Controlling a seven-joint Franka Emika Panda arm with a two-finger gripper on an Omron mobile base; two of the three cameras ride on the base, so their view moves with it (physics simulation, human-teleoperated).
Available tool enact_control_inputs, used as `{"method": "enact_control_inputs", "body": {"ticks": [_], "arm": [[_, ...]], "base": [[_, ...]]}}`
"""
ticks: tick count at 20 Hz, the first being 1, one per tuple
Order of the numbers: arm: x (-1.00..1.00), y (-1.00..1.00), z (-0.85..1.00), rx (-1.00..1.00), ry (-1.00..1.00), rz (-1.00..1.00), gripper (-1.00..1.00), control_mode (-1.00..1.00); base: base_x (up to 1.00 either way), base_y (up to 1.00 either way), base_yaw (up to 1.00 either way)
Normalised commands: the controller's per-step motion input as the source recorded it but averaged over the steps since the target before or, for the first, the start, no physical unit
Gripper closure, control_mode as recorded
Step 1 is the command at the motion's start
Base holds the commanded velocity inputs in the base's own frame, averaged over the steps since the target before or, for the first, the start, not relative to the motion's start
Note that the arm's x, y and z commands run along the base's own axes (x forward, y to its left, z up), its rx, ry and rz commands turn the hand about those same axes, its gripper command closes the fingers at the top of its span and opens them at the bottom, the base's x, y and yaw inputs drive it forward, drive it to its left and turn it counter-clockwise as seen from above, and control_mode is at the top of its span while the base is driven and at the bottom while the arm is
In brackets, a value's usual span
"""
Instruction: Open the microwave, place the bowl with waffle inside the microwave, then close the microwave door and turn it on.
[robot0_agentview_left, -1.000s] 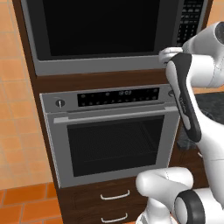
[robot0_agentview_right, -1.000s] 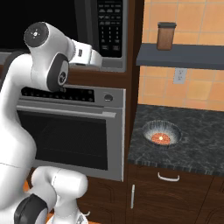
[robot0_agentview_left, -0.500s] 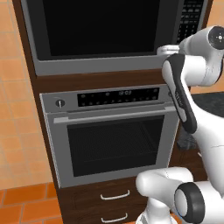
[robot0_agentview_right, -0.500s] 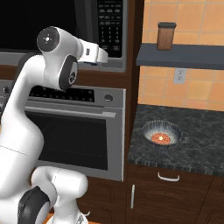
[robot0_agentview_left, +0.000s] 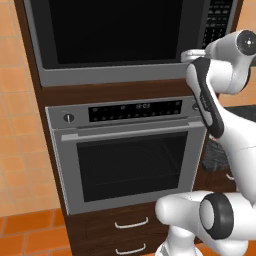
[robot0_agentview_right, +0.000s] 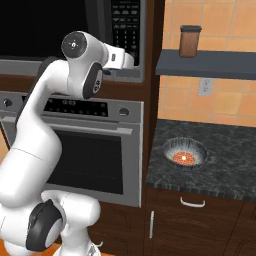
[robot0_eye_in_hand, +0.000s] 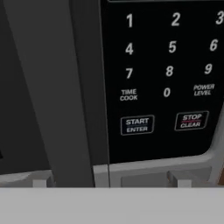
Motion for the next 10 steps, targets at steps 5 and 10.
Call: {"method": "enact_control_inputs", "body": {"ticks": [5,10], "arm": [[0.21,0.00,0.00,0.00,-0.03,0.06,-1.00,-1.00],[0.37,0.02,-0.08,0.00,0.00,0.07,-1.00,-1.00]], "base": [[0.00,0.00,0.00],[0.00,0.00,0.00]]}}
